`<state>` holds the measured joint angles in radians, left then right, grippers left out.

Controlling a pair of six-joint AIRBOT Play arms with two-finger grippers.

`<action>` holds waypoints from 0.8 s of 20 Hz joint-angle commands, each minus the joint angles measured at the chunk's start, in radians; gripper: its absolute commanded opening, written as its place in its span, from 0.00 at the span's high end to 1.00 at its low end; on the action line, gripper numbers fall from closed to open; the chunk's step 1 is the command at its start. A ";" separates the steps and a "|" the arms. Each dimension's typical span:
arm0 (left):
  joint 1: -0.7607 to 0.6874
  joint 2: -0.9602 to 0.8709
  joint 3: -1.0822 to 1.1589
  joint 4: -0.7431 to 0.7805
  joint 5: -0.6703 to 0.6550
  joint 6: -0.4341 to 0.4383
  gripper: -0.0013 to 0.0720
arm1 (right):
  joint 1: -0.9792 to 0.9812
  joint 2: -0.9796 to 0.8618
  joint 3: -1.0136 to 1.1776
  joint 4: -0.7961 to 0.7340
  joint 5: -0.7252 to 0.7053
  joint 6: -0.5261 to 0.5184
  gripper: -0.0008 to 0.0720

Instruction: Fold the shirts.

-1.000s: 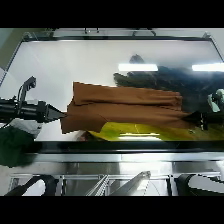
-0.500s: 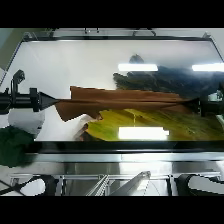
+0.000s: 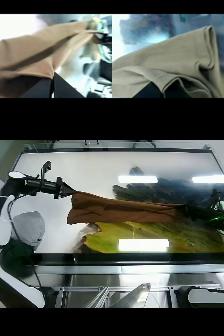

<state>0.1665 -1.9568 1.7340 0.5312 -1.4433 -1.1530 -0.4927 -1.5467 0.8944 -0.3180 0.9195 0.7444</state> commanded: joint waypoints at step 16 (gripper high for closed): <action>0.059 -0.019 0.188 0.096 -0.150 -0.131 0.59 | -0.020 -0.149 0.251 -0.378 0.158 0.300 0.10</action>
<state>0.2100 -2.0453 1.9923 0.6254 -1.6043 -1.2766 -0.5373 -1.6581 1.1271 -0.6670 1.0733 1.0000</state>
